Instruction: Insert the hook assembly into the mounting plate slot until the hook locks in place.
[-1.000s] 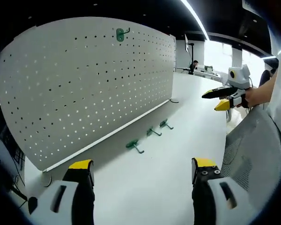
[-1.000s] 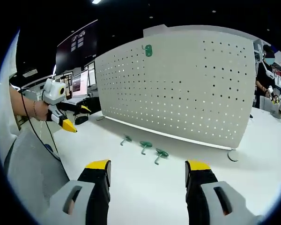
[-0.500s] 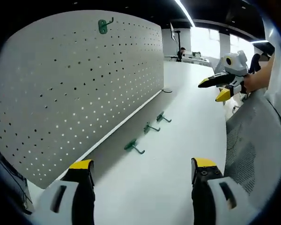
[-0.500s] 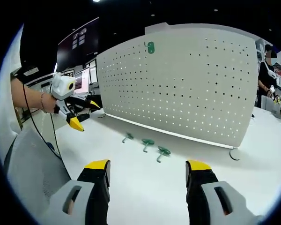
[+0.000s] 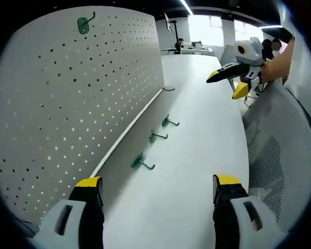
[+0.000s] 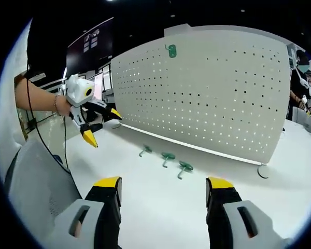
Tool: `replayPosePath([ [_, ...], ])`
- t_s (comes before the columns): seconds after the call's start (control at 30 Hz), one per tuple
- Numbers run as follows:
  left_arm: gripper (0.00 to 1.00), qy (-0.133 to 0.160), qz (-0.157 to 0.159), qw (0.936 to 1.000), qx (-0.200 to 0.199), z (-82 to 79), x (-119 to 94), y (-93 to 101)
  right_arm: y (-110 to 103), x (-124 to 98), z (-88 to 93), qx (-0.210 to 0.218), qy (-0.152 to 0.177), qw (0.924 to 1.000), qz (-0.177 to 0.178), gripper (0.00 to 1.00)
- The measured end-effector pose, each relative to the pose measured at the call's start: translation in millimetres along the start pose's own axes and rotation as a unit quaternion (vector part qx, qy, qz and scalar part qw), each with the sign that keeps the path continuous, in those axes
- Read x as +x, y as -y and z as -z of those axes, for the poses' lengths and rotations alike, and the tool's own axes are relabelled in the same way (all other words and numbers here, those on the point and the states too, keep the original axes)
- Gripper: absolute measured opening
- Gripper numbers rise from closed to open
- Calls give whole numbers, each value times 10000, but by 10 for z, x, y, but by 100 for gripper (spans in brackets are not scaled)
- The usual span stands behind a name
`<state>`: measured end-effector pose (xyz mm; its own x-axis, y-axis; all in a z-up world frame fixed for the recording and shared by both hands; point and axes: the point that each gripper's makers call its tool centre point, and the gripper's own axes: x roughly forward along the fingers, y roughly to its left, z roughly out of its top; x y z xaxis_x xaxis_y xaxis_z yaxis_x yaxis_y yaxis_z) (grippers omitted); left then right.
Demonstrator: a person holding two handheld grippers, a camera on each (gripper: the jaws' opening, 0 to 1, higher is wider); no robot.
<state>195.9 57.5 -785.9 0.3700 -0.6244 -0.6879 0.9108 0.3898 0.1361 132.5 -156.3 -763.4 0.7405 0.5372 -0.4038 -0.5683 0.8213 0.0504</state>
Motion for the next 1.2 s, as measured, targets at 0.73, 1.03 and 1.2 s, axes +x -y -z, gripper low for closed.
replayPosePath([
  [0.73, 90, -648, 682, 9918, 861, 66, 260, -1, -77, 34, 58, -167, -153, 9996, -149, 65],
  [1.03, 90, -868, 926, 9859, 1094, 76, 387, -6, -94, 41, 80, -168, -181, 9995, -190, 67],
  [1.2, 90, -981, 1025, 9825, 1208, 94, 463, -32, -113, 48, 99, -141, -226, 9994, -241, 68],
])
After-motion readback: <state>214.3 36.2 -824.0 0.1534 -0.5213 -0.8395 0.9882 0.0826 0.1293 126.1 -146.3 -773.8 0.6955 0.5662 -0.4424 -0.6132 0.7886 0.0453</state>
